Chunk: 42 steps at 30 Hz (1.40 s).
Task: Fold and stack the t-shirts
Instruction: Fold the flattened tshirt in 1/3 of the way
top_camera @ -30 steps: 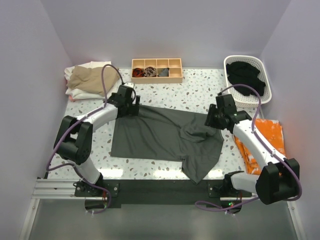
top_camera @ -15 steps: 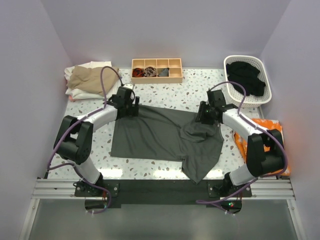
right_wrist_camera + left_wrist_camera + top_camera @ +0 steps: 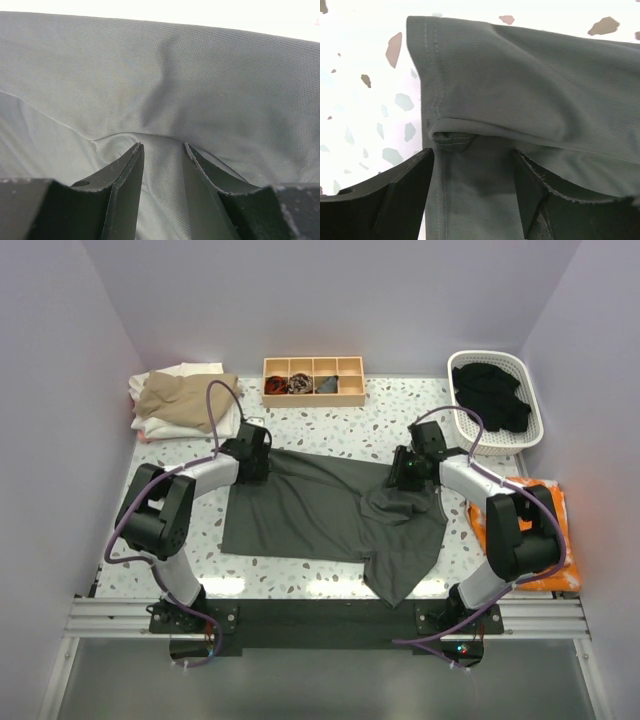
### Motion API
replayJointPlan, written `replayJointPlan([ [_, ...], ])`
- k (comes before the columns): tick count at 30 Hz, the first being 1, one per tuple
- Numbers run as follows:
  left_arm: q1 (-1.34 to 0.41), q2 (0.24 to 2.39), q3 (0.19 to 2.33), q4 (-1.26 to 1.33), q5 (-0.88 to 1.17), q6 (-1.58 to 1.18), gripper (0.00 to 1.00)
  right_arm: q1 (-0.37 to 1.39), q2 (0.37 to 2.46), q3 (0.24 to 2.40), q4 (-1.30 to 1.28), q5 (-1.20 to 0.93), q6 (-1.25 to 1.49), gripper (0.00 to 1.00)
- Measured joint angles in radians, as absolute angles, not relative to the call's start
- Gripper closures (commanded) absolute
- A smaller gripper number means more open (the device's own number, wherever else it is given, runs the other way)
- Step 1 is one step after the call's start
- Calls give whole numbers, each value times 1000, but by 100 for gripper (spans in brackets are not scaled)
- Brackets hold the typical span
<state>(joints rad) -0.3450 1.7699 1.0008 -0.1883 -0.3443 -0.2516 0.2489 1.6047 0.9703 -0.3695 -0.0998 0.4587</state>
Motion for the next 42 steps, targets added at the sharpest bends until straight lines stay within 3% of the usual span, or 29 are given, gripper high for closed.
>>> replayJointPlan([
  [6, -345, 1770, 969, -126, -404, -251, 35, 249, 1621, 957, -350, -115, 453, 62],
  [10, -344, 1770, 964, -99, -432, -250, 52, 249, 1632, 936, -342, -125, 452, 62],
  [15, -343, 1771, 963, -83, -443, -240, 60, 249, 1633, 923, -341, -128, 452, 63],
  [18, -342, 1779, 965, -84, -446, -243, 73, 249, 1633, 920, -331, -128, 452, 63],
  [19, -342, 1787, 970, -86, -447, -243, 84, 249, 1633, 917, -329, -128, 451, 63],
  [22, -342, 1813, 989, -91, -450, -241, 100, 249, 1633, 908, -327, -128, 451, 64],
  [42, -362, 1824, 1006, -99, -724, -57, 100, 256, 1598, 833, -271, -93, 452, 68],
])
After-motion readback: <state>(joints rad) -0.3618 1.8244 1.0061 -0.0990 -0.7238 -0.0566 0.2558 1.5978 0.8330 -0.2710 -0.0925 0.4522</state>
